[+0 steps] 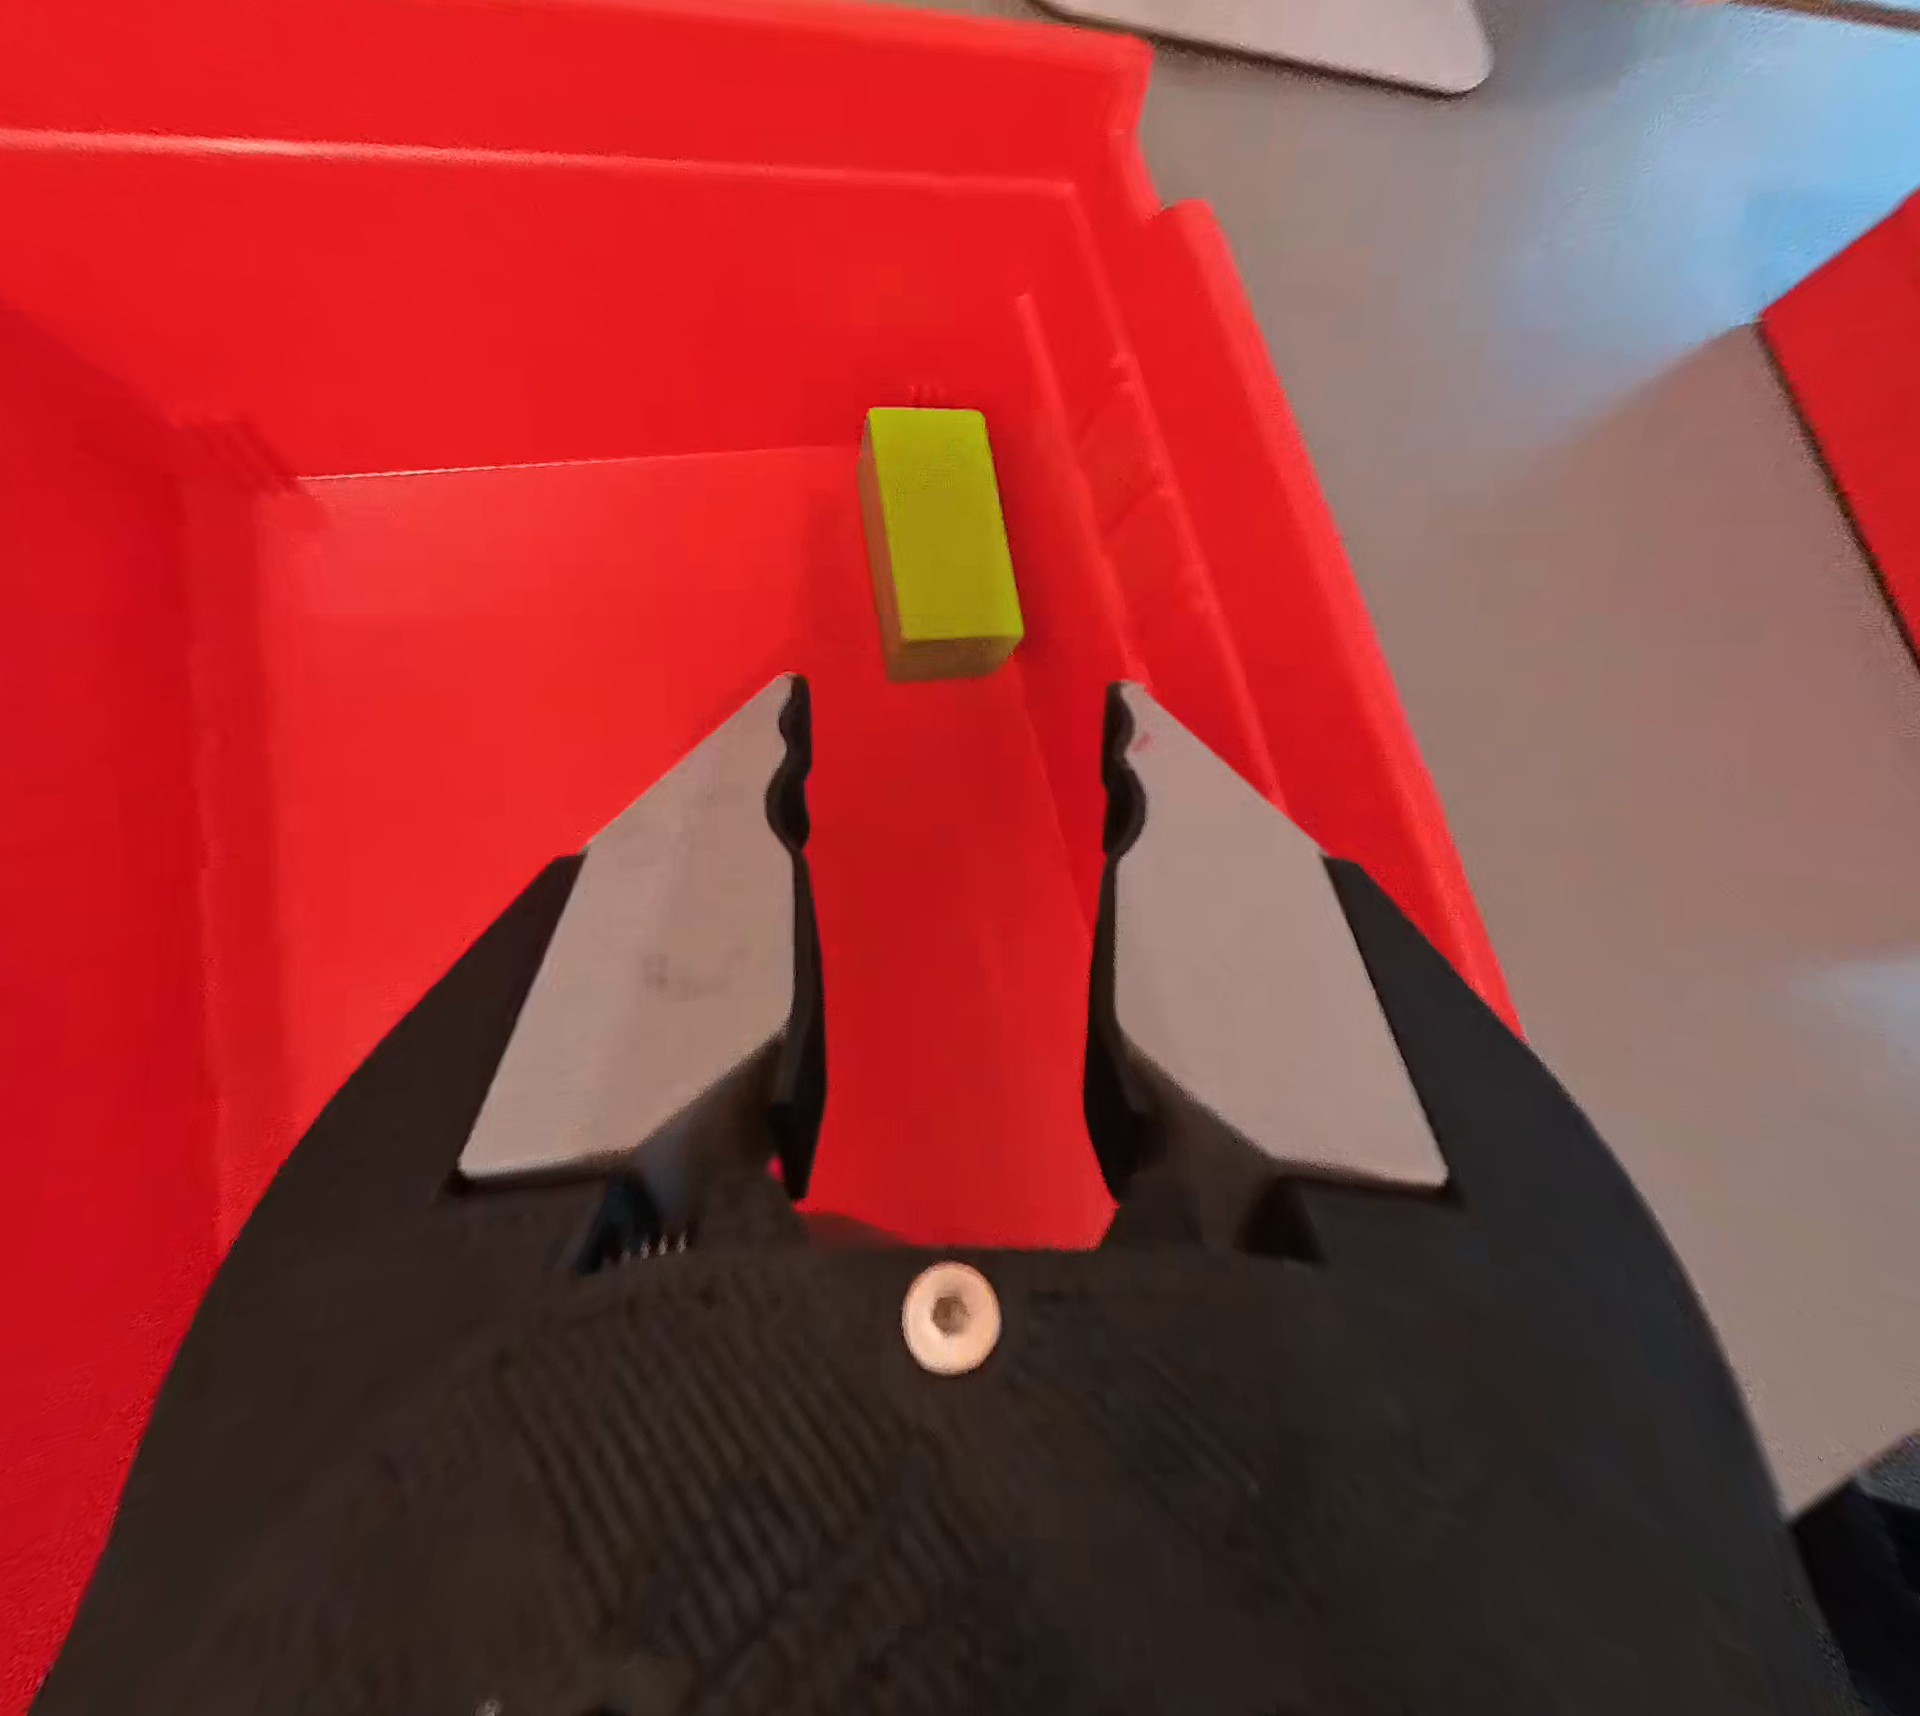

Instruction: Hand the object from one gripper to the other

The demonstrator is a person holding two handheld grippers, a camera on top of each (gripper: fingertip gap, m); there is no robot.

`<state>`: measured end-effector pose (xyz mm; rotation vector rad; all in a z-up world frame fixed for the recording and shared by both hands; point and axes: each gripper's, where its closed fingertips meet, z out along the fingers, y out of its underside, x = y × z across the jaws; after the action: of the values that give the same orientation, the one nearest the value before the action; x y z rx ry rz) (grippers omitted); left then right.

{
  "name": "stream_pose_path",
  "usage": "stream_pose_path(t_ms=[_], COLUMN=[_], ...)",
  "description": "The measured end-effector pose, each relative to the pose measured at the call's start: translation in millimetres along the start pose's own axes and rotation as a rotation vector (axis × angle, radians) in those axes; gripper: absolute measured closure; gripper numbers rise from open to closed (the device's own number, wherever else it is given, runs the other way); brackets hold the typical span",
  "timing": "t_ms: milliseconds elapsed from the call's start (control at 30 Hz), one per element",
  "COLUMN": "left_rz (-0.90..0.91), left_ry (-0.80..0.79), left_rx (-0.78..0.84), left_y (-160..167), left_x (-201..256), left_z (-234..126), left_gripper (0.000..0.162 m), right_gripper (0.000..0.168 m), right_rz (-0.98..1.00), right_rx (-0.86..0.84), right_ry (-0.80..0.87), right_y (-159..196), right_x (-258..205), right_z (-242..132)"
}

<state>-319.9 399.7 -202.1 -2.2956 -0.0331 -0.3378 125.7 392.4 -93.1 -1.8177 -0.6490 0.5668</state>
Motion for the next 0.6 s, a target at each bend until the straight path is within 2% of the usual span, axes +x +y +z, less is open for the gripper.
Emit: stream_pose_path(t_ms=[100,233,300,333,433,600], left_rz=[-0.031,0.024,0.092,0.136,0.205,0.223], left_ry=[-0.030,-0.148,-0.202,-0.212,-0.204,-0.163], left_rx=[-0.106,-0.233,-0.256,-0.280,-0.315,-0.292], left_y=[1.4,9.1,6.9,7.6,10.4,14.9], left_x=[-2.9,-16.7,-24.5,-26.4,-29.0,-34.2], left_z=[35.7,65.5,67.7,67.1,62.9,46.3], left_gripper=[0.108,0.113,0.127,0.129,0.129,0.129], right_gripper=[0.146,0.146,0.146,0.146,0.147,0.146], right_rz=[-0.018,-0.028,-0.026,-0.024,-0.004,0.056], right_rx=[0.003,0.012,0.022,0.030,0.057,0.091], right_ry=[-0.001,0.002,0.006,0.009,0.007,-0.069], right_y=[-2.1,-3.9,-5.5,-6.7,-9.9,-15.3], right_x=[-1.4,1.9,5.9,8.4,15.1,11.1], right_z=[-5.3,-15.4,-21.4,-24.7,-33.8,-38.0])
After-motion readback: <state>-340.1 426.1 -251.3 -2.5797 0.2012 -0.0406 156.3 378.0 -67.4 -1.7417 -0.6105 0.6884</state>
